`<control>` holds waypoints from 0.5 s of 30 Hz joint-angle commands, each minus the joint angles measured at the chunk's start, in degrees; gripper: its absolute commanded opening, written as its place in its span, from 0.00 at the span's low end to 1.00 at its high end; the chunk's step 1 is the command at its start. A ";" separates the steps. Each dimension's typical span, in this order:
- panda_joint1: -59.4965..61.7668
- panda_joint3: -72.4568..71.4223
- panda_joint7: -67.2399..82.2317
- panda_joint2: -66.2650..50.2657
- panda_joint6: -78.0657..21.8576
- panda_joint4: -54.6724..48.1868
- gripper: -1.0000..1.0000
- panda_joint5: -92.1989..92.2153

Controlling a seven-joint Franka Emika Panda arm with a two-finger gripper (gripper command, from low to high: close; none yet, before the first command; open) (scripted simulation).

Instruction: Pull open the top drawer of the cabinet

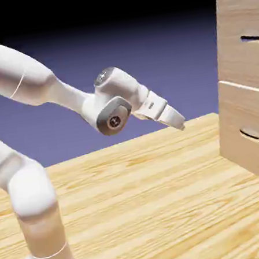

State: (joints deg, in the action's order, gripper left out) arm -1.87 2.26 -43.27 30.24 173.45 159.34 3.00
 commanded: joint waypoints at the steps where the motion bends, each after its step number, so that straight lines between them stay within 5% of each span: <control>1: -0.98 1.88 -0.67 -2.01 -0.46 -1.38 0.50 2.49; 15: -14.68 28.13 -10.09 -30.06 -6.90 -20.70 0.50 37.38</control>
State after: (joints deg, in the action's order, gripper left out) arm -16.37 30.39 -53.36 0.19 166.55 138.64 40.38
